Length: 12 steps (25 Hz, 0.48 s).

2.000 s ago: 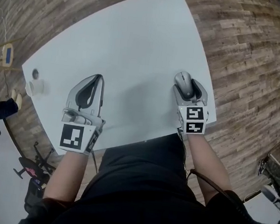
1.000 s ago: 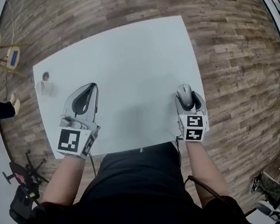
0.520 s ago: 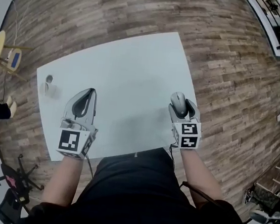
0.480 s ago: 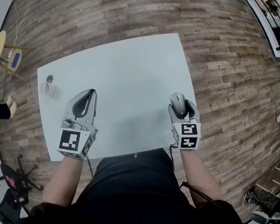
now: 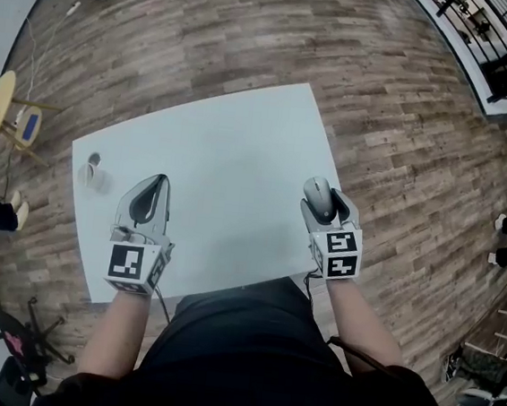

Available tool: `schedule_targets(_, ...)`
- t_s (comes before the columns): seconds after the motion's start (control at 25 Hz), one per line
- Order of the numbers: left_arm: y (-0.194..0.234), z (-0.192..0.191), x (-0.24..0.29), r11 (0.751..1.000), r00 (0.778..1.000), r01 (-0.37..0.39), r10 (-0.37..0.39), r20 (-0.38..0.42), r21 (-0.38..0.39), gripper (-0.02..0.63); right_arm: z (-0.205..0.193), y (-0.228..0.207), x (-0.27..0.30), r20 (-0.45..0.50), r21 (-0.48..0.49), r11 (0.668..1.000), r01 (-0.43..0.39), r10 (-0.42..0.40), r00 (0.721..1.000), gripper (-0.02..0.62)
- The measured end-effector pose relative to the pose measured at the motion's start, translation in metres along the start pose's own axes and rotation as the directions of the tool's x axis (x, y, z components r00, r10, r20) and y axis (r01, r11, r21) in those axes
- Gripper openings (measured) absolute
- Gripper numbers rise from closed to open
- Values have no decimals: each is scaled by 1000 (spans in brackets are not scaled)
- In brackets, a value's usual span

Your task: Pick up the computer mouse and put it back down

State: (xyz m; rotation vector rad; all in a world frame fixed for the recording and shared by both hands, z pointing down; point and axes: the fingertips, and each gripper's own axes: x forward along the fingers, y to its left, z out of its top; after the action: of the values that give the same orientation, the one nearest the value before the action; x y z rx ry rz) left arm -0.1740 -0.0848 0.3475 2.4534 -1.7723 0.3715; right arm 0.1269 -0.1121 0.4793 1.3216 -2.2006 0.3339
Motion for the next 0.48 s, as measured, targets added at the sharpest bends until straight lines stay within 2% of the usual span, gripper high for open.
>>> schedule_targets(0.16, 2, 5, 1, 1000, 999, -10, 10, 33, 6, 2, 12, -5, -9, 27, 5, 1000, 6, -6, 1000, 296)
schedule_targets(0.48, -12, 25, 4, 1000, 996, 14, -16, 88, 27, 2, 33, -12, -44, 75, 5, 1000, 27, -27, 997, 296)
